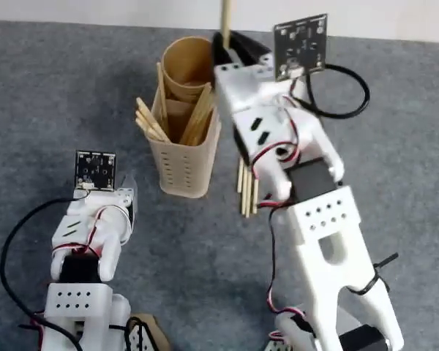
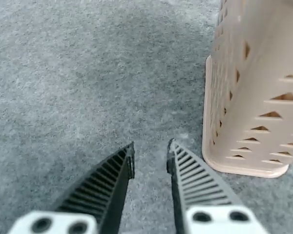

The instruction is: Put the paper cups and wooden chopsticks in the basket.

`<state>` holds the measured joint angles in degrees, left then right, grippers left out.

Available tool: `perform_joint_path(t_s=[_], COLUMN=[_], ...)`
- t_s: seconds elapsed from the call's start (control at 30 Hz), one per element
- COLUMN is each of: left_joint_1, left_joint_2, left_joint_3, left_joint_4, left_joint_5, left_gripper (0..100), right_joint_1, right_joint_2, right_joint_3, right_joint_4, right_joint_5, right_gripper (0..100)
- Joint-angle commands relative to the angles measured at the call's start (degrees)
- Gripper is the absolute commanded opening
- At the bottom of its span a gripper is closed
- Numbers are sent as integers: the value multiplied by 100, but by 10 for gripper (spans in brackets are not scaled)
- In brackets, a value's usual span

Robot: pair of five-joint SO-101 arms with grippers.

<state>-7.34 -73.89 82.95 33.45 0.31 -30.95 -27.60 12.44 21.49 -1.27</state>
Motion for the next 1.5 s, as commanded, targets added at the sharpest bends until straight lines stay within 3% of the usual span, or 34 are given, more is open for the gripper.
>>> perform_joint_path(t_s=[0.0, 0.23, 0.43, 0.5, 0.63, 0.73, 0.87, 1.17, 1.33, 1.47], left_joint_1=[48, 40, 40, 40, 40, 40, 40, 48, 40, 40], left_joint_2=[-13, -57, -31, -22, -22, -22, -40, -57, -57, -57], left_joint_3=[-31, 57, 92, 92, 92, 92, 92, 84, 84, 84], left_joint_4=[-114, -123, -273, -273, -273, -273, -273, -273, -273, -264], left_joint_5=[53, 44, 44, 44, 44, 44, 44, 44, 44, 44], left_gripper=[143, 143, 143, 143, 143, 143, 143, 143, 143, 143], right_joint_1=[-435, -690, -699, -699, -699, -664, -541, 400, 1015, 1015], right_joint_2=[-207, -242, -303, -303, -312, -330, -690, -1086, -514, 127], right_joint_3=[295, 2211, 3319, 3451, 3459, 3240, 2316, -1385, -778, 690], right_joint_4=[-840, -2642, -2888, -2888, -2844, -2800, -1640, 3002, 4207, 3486], right_joint_5=[79, 404, 457, 457, 448, 448, 448, 404, 404, 422], right_gripper=[4, 4, 5, 42, 217, 207, 180, 180, 180, 180])
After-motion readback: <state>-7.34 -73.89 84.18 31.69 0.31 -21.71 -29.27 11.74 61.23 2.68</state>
